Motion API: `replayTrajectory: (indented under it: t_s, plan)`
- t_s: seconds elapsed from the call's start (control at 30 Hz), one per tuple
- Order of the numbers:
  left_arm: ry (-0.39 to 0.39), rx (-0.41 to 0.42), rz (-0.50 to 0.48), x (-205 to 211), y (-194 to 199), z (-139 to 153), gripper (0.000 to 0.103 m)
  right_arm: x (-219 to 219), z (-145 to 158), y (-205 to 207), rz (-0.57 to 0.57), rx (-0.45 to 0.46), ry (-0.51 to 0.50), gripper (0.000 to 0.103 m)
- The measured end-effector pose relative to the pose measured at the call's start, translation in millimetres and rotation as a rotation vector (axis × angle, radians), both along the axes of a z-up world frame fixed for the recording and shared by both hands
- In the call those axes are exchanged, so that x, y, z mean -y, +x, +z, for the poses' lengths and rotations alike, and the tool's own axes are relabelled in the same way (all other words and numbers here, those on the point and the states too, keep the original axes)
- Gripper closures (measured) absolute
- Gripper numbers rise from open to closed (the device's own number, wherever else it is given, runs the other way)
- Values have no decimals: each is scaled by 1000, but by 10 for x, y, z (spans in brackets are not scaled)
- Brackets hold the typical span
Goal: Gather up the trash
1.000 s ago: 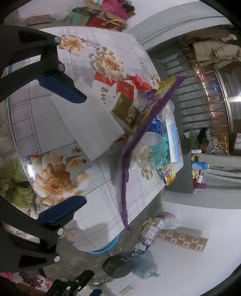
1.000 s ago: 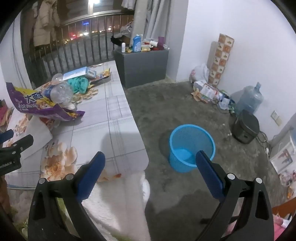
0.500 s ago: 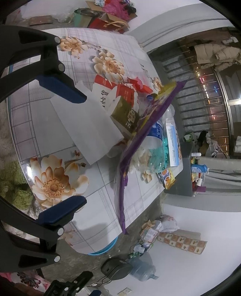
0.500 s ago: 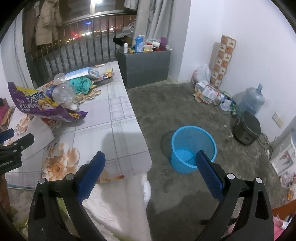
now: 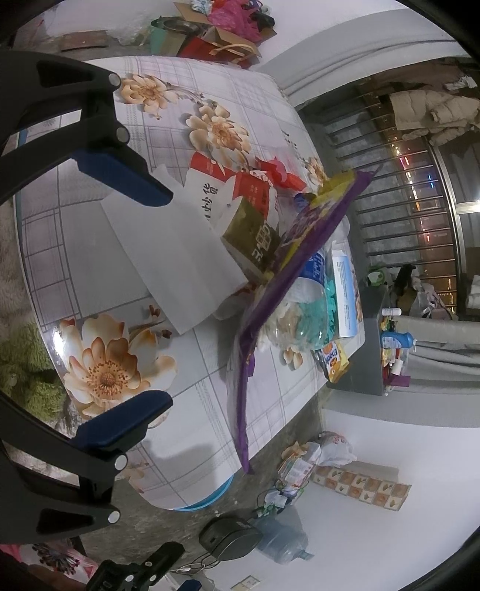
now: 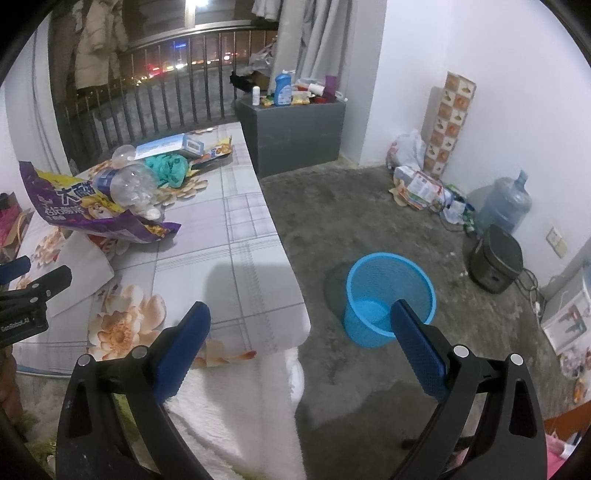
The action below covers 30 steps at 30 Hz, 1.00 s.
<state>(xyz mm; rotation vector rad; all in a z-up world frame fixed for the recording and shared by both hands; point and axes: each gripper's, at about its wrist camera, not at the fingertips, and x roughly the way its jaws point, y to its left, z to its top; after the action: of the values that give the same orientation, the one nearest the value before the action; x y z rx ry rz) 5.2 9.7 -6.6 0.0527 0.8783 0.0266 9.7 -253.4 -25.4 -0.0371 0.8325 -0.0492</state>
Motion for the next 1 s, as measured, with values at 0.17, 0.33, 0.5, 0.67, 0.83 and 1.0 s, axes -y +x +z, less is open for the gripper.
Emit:
replayTrajectory:
  t_s: [0.17,0.33,0.5,0.67,0.83,1.0]
  plan:
    - [0,-1,-1,3,2,0,5,-4,0,5,0,-1,2,10]
    - [0,-2,1,-19,-2,-8,5,-6,1,9,0,-2,3,10]
    - [0,-2,4,-33,-11,-22,5,-11,-3,10,-1,-1,4,10]
    - [0,-3,3,-33,-11,-20,5,-27,-5,5,1,0,6,10]
    - [-2,-4,6,-52,-25,-35,5,-52,-11,2,3,2,5,10]
    - [-6,-7,13,-83,-20,-59,5,-61,-15,2,4,2,8,10]
